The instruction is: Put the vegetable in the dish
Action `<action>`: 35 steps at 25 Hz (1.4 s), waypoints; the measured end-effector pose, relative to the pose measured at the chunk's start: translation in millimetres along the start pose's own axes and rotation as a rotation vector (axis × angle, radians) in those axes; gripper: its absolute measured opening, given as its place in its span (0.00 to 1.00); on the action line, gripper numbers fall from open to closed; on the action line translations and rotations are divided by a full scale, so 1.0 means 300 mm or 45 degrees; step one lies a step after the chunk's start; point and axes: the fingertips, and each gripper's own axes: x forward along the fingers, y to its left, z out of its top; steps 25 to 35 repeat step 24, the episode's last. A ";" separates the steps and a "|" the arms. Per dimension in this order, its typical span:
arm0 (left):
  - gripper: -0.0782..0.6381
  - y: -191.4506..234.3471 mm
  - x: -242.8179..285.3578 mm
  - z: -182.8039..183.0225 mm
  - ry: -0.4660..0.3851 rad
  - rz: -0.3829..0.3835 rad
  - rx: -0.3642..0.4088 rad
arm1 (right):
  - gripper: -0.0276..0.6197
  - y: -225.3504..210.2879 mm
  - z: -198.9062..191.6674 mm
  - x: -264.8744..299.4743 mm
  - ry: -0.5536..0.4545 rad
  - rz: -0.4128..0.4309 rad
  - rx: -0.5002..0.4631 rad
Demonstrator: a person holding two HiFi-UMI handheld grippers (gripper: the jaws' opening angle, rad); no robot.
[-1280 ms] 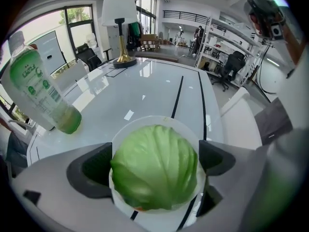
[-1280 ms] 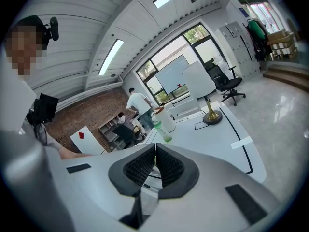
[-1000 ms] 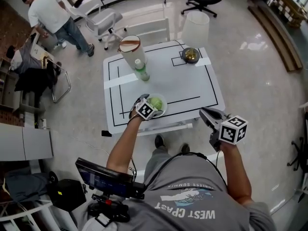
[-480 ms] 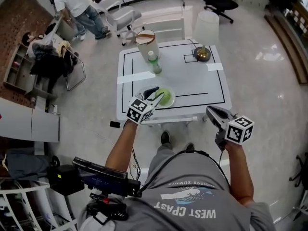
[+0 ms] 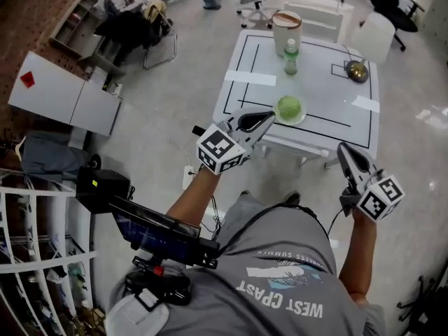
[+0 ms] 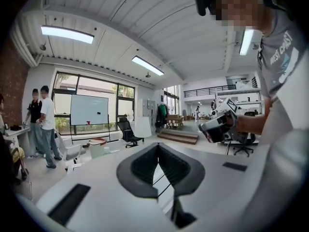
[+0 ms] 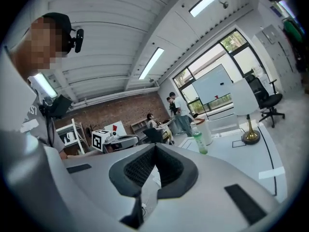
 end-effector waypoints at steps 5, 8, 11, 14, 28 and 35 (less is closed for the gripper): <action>0.12 -0.002 -0.231 -0.024 -0.044 0.050 -0.020 | 0.05 0.157 -0.005 0.052 0.009 0.020 -0.070; 0.12 -0.005 -0.403 -0.053 -0.084 0.065 -0.070 | 0.05 0.273 -0.046 0.086 0.010 -0.013 -0.060; 0.12 -0.004 -0.554 -0.087 -0.094 0.066 -0.086 | 0.05 0.401 -0.099 0.146 0.010 -0.015 -0.034; 0.12 -0.024 -0.683 -0.131 -0.099 0.069 -0.112 | 0.05 0.545 -0.147 0.206 0.031 0.030 -0.057; 0.12 -0.161 -0.945 -0.123 -0.148 -0.014 -0.069 | 0.05 0.910 -0.222 0.139 0.025 -0.013 -0.176; 0.12 -0.161 -0.945 -0.123 -0.148 -0.014 -0.069 | 0.05 0.910 -0.222 0.139 0.025 -0.013 -0.176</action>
